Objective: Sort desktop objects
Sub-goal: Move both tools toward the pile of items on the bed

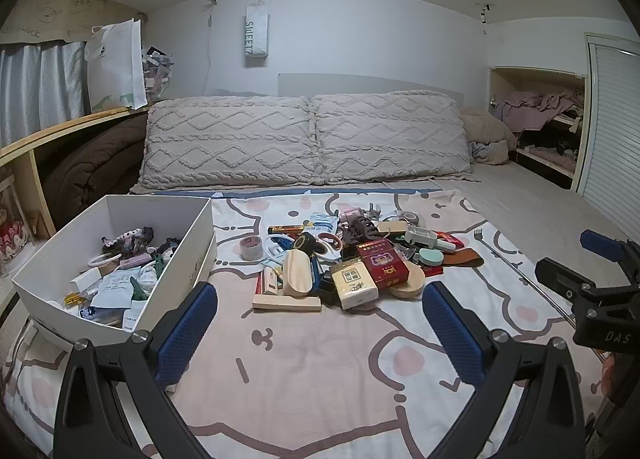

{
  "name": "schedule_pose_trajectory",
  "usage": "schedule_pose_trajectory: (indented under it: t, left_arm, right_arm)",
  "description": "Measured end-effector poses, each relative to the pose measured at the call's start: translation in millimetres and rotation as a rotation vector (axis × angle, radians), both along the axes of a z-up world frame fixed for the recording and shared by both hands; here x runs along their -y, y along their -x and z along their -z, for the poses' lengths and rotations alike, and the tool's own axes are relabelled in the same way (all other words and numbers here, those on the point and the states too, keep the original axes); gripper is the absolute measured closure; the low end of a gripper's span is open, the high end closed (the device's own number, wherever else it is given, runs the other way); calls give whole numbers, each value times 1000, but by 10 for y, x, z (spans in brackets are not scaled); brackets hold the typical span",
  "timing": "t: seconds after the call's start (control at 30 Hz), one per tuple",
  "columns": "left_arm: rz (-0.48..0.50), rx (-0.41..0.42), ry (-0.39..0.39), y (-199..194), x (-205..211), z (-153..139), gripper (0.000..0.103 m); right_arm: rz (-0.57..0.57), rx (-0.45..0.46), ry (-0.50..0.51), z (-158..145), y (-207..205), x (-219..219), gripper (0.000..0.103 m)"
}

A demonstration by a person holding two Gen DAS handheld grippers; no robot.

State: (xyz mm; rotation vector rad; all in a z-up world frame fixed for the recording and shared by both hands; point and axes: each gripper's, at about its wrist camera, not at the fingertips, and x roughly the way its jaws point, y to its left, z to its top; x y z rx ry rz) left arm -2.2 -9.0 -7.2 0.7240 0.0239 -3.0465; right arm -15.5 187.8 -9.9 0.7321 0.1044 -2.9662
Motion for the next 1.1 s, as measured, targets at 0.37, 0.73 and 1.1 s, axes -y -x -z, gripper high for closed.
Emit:
schedule_pose_trajectory:
  t: [0.37,0.73,1.1]
  left_arm:
    - [-1,0,0,-1,2,5,0]
    - [7,26,-5,40,-10,109,0]
    - [22,95,4,222,-43,361,0]
  right_arm:
    - [0,1,-2,-3,-3,10,0]
    - [4,17,5,105,54,8,0]
    - [15,68,-7,231,201,-37,0]
